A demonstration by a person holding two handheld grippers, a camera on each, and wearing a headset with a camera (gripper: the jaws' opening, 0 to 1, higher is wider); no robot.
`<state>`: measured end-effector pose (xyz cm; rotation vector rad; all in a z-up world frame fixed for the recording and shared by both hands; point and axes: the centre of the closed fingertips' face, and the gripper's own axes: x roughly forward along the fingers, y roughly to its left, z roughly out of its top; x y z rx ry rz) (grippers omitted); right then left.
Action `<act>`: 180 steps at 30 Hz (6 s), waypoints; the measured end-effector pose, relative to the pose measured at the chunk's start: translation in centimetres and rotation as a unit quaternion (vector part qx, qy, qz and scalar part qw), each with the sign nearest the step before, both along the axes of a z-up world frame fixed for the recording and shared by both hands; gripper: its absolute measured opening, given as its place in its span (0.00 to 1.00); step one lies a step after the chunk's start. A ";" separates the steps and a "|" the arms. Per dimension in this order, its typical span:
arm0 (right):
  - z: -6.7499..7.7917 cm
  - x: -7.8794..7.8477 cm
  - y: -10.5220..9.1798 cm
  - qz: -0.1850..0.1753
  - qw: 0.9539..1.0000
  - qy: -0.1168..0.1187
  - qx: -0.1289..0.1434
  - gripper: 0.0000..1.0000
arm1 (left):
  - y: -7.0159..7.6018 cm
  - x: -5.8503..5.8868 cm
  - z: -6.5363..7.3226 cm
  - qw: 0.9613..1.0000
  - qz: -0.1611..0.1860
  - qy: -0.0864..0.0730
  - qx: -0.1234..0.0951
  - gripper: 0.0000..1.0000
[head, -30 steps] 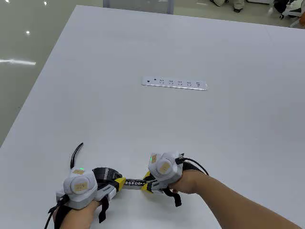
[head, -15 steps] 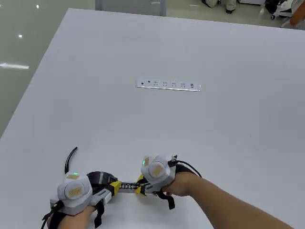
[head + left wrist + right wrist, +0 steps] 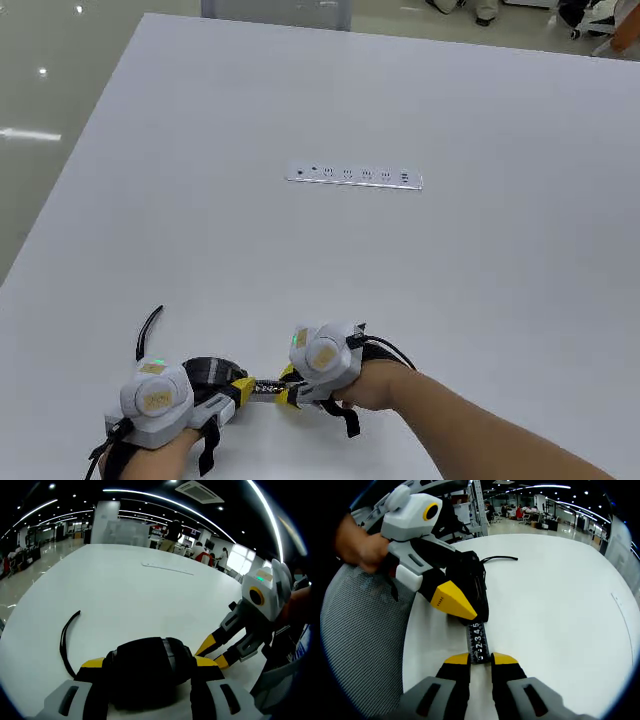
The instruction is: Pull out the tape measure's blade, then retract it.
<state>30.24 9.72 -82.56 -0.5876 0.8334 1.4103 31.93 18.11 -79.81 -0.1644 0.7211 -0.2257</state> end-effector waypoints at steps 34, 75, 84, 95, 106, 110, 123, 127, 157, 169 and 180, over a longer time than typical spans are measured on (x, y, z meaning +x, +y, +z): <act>0.1 0.1 1.8 0.003 1.000 0.001 0.020 0.15 | 0.0 0.1 0.0 1.000 0.003 0.000 -0.002 0.63; 0.1 -0.1 3.9 0.020 0.999 0.000 0.033 0.15 | 0.0 0.0 0.0 1.000 0.005 0.001 -0.007 0.63; 0.1 -0.2 3.9 0.014 0.999 -0.005 0.032 0.15 | 0.0 0.0 0.0 1.000 0.004 0.002 -0.006 0.63; 0.1 -0.2 3.9 0.017 0.999 -0.027 0.028 0.15 | 0.0 -0.1 0.0 1.000 0.000 0.002 -0.003 0.64; 0.0 -0.2 4.0 0.025 0.999 -0.026 0.029 0.15 | -0.1 0.0 0.1 1.000 0.000 -0.007 -0.004 0.64; 0.0 -0.2 4.0 0.034 0.999 -0.031 0.027 0.15 | -0.1 -0.3 0.0 1.000 -0.012 0.008 -0.017 0.64; 1.5 0.5 2.6 0.013 0.998 -0.051 0.028 0.22 | 0.7 -2.0 0.7 0.991 -0.132 0.020 0.014 1.00; 2.3 0.7 1.6 0.000 0.998 -0.056 0.030 0.27 | 0.5 -2.4 1.3 0.989 -0.145 0.023 -0.007 1.00; 9.5 -2.3 -11.9 -0.165 0.975 -0.117 0.093 0.52 | 5.9 -3.4 5.0 0.985 -0.157 -0.061 0.040 1.00; 9.2 -2.9 -19.1 -0.271 0.950 -0.108 0.108 0.74 | 5.8 -5.2 6.1 0.983 -0.165 -0.075 0.005 1.00; 9.7 -3.0 -23.6 -0.321 0.935 -0.105 0.107 0.92 | 5.5 -6.7 5.9 0.981 -0.186 -0.059 0.017 1.00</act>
